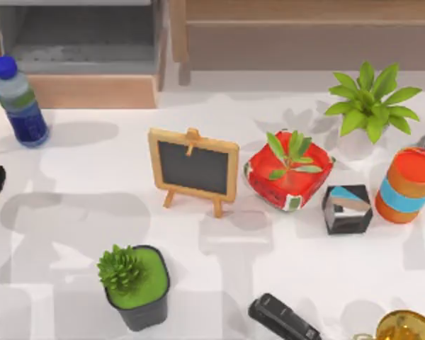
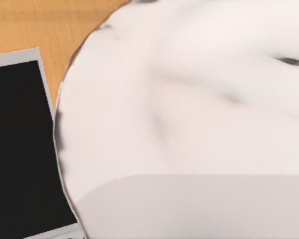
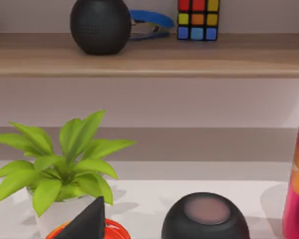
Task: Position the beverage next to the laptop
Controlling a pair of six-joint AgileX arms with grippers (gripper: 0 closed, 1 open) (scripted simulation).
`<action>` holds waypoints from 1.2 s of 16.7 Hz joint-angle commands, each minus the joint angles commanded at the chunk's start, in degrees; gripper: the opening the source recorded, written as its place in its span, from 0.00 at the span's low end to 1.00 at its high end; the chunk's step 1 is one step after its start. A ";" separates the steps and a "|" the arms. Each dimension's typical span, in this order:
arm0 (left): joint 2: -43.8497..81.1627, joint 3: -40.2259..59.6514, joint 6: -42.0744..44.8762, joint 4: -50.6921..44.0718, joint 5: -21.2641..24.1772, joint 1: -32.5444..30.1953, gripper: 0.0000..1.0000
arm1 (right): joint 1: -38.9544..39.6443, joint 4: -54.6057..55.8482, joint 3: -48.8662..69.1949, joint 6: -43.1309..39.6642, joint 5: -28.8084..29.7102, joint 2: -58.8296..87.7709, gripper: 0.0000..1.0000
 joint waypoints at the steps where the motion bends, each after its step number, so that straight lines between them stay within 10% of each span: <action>1: 0.39 -0.14 -0.01 1.04 0.02 0.03 0.00 | 0.00 0.00 0.00 0.00 0.00 0.00 1.00; 16: 6.46 -3.88 0.14 7.02 0.20 -0.04 0.00 | 0.00 0.00 0.00 0.00 0.00 0.00 1.00; 20: 6.46 -3.88 0.14 7.02 0.20 -0.04 0.30 | 0.00 0.00 0.00 0.00 0.00 0.00 1.00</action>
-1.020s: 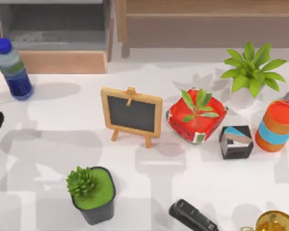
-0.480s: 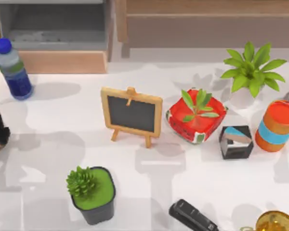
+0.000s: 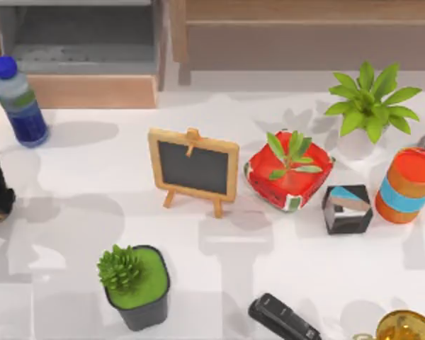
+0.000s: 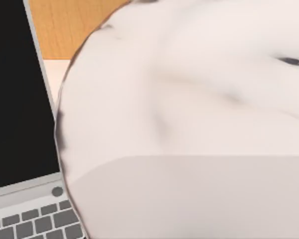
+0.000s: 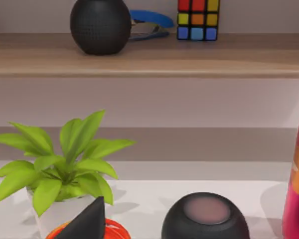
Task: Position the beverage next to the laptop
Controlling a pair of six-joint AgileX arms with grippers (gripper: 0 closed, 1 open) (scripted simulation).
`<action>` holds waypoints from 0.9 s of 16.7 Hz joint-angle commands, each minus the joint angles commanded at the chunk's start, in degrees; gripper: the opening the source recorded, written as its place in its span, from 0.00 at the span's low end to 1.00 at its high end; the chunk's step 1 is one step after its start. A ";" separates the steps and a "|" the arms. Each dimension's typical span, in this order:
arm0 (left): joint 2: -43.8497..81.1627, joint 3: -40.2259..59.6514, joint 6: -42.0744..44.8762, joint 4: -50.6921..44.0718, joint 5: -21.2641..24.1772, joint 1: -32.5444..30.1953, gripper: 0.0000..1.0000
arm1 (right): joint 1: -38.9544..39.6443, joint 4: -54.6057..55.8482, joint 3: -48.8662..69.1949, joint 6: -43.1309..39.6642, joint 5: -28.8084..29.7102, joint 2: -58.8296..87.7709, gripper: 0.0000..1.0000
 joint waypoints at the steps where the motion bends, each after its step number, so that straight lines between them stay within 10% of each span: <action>1: 0.00 0.00 0.00 0.00 0.00 0.00 0.38 | 0.00 0.00 0.00 0.00 0.00 0.00 1.00; 9: 0.00 0.00 0.00 0.00 0.00 0.00 0.98 | 0.00 0.00 0.00 0.00 0.00 0.00 1.00; 15: 0.00 0.00 0.00 0.00 0.00 0.00 1.00 | 0.00 0.00 0.00 0.00 0.00 0.00 1.00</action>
